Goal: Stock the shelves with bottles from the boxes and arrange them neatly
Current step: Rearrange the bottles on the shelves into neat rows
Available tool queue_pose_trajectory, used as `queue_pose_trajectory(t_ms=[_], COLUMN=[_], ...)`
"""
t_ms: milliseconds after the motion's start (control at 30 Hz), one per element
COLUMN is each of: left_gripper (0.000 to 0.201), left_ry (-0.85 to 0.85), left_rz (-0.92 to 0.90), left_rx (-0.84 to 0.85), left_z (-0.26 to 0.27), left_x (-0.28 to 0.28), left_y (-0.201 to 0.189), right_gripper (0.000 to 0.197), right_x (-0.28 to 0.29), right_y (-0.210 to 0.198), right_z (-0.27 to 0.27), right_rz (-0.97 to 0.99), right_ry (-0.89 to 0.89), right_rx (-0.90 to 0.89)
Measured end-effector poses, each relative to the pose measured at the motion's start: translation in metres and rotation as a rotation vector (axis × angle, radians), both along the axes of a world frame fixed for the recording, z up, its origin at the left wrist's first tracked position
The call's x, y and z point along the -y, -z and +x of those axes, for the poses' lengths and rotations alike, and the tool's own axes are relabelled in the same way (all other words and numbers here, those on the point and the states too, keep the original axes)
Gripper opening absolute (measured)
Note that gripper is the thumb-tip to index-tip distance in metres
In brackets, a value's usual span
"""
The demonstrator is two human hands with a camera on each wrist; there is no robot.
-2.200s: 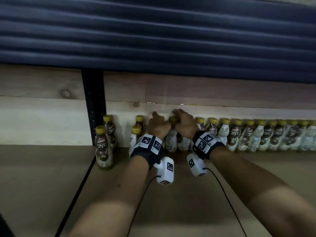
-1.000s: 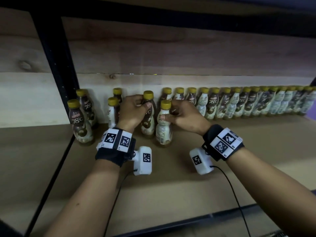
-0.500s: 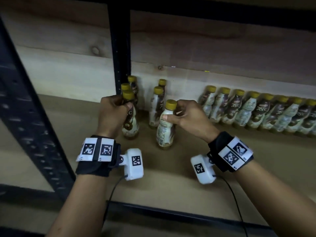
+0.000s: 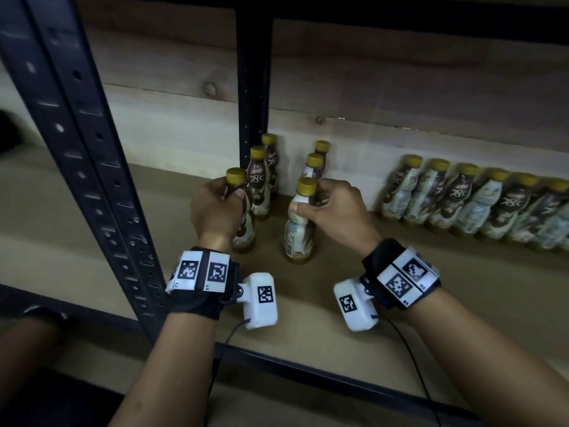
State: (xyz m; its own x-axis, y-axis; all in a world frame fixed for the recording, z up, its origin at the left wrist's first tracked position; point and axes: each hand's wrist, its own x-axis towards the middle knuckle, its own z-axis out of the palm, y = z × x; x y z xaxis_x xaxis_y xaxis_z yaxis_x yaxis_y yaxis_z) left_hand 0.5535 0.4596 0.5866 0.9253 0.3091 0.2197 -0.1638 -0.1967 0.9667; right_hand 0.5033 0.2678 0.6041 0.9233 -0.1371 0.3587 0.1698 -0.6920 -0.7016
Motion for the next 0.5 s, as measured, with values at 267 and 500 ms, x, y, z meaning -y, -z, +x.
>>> queue_pose_trajectory(t_ms=[267,500], left_gripper=[0.024,0.019], left_ry=[0.037,0.081], left_rz=[0.0,0.001], left_rx=[-0.01,-0.013], left_z=[-0.0027,-0.007], left_x=[0.0012,0.0018], left_y=[-0.0028,-0.0055], right_gripper=[0.03,0.028], right_x=[-0.0033,-0.0057], right_y=[0.0012,0.004], right_z=[-0.0003,-0.0022], right_rz=[-0.045,-0.069], right_ry=[0.041,0.034], right_rx=[0.031,0.054])
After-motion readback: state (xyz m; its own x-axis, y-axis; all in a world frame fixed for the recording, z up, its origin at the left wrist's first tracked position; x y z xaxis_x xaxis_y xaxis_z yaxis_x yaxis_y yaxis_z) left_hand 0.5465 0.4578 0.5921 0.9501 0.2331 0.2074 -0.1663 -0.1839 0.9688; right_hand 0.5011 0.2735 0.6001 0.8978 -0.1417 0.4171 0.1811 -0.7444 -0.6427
